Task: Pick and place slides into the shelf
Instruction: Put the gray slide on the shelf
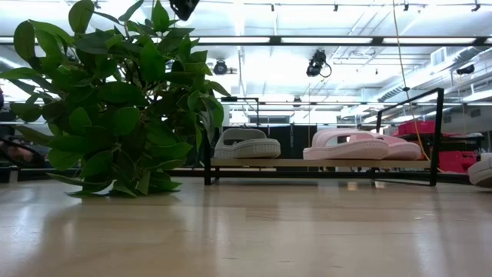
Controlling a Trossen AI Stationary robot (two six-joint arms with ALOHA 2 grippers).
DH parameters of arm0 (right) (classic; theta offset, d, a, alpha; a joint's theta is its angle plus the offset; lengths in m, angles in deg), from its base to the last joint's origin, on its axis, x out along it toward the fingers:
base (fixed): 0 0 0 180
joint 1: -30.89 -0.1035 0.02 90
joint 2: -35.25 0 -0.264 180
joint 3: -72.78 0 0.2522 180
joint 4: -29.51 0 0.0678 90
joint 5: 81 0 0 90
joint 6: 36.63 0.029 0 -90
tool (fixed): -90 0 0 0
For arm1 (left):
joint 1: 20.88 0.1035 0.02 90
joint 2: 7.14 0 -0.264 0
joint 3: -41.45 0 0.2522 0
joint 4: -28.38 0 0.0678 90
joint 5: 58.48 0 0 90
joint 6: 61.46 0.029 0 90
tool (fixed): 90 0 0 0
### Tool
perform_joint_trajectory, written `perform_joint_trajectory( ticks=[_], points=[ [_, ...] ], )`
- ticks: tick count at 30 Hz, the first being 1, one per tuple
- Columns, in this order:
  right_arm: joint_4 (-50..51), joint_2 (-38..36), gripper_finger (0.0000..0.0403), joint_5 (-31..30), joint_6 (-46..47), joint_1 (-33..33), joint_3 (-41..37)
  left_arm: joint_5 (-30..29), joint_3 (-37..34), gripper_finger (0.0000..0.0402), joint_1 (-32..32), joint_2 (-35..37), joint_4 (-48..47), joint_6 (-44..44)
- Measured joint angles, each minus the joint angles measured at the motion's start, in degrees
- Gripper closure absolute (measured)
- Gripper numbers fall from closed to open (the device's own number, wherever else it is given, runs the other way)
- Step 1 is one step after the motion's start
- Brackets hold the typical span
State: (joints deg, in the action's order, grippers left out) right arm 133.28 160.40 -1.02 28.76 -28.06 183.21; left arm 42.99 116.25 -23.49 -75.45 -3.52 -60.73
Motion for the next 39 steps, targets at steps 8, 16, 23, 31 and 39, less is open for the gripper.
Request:
perform_joint_trajectory(
  ticks=[8, 16, 23, 31, 39],
  points=[
    [0.0, -0.2, 0.0129, 0.4, 0.4, 0.0, 0.0, 0.1, 0.0, 0.0230, 0.0, 0.0, 0.2, 0.0],
    [-0.2, -0.2, 0.0143, 1.0, 0.4, 0.1, -1.0, 0.0, 0.0, 0.0230, 0.0, 0.0, 0.2, 0.0],
    [0.2, -1.8, 0.0174, 4.8, 2.9, 0.4, -7.2, 0.0, 0.0, 0.0230, 0.0, 0.0, 0.2, 0.0],
    [-0.1, -9.2, 0.0332, 6.6, 9.6, 2.2, -13.4, 0.0, 0.0, 0.0230, 0.0, 0.0, 0.2, -0.5],
    [-1.2, -19.4, 0.0399, 7.6, 20.6, 2.7, -14.7, 0.0, 0.0, 0.0230, 0.0, 0.0, 0.3, -0.1]
  ],
)
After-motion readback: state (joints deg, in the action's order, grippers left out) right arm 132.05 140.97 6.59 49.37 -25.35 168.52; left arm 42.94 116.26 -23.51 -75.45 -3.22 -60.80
